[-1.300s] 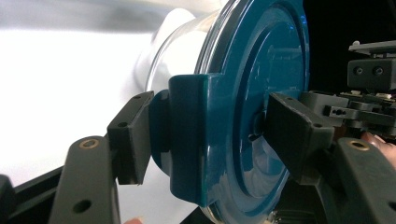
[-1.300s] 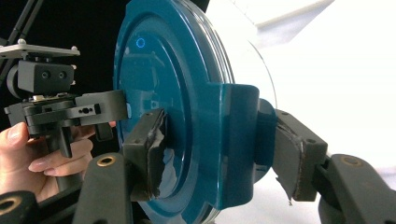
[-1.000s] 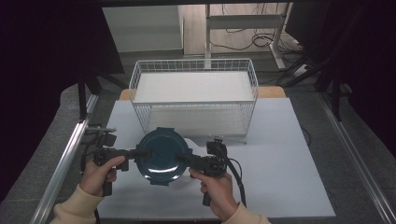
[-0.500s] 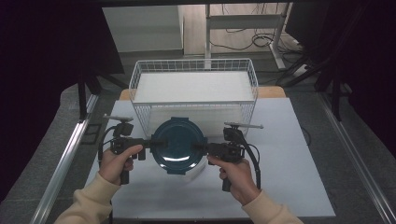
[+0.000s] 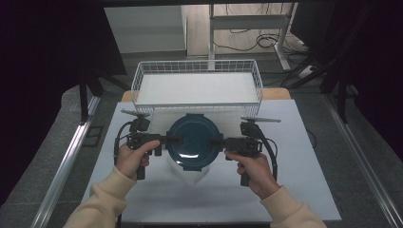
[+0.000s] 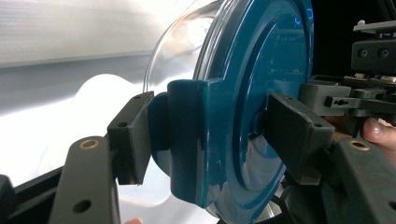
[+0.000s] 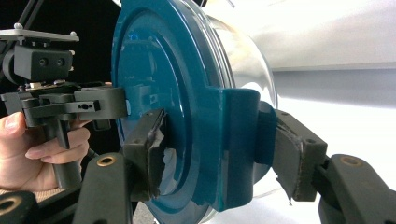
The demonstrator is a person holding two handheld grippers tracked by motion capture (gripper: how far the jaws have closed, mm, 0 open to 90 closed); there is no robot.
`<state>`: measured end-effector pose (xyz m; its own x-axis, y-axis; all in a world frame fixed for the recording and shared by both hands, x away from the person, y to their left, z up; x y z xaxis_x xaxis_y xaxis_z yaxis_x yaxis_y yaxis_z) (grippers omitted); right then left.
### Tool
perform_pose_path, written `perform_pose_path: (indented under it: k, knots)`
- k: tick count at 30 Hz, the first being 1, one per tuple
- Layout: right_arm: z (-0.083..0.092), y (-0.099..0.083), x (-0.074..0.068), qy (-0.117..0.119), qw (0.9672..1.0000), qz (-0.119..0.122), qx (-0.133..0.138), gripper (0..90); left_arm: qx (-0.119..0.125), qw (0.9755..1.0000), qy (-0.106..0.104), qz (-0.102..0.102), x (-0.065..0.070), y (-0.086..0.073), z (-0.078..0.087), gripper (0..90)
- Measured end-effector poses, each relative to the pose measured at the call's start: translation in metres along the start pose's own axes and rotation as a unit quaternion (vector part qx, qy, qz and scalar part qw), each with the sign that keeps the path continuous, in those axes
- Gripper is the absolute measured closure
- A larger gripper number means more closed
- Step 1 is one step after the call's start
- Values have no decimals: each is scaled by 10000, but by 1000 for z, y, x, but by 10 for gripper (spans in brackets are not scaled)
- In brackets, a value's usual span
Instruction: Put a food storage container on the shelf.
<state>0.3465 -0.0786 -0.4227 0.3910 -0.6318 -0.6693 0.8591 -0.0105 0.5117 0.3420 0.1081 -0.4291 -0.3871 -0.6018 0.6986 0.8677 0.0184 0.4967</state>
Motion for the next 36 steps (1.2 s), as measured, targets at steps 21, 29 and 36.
perform_pose_path:
  k: [21,29,36]
  knots:
    - [23,30,-4,-19,9998,199,-7,410,61,9997,-8,-218,26,30,1,352]
    - [37,57,-26,-12,9992,375,136,410,207,9991,-1,-363,46,57,20,352]
    - [44,90,-44,48,9986,496,174,411,343,9983,50,-475,58,89,33,351]
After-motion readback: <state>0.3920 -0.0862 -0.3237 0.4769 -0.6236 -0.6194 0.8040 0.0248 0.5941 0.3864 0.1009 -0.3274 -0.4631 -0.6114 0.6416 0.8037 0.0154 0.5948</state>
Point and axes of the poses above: each handheld gripper's, and its own axes: z roughly backward along the jaws, y roughly out of its top, x roughly to its right, the point moved 8 cm from there along -z, roughly forward along the jaws, and after that the axes turned 2 degrees about -x, right-handed, at the moved point
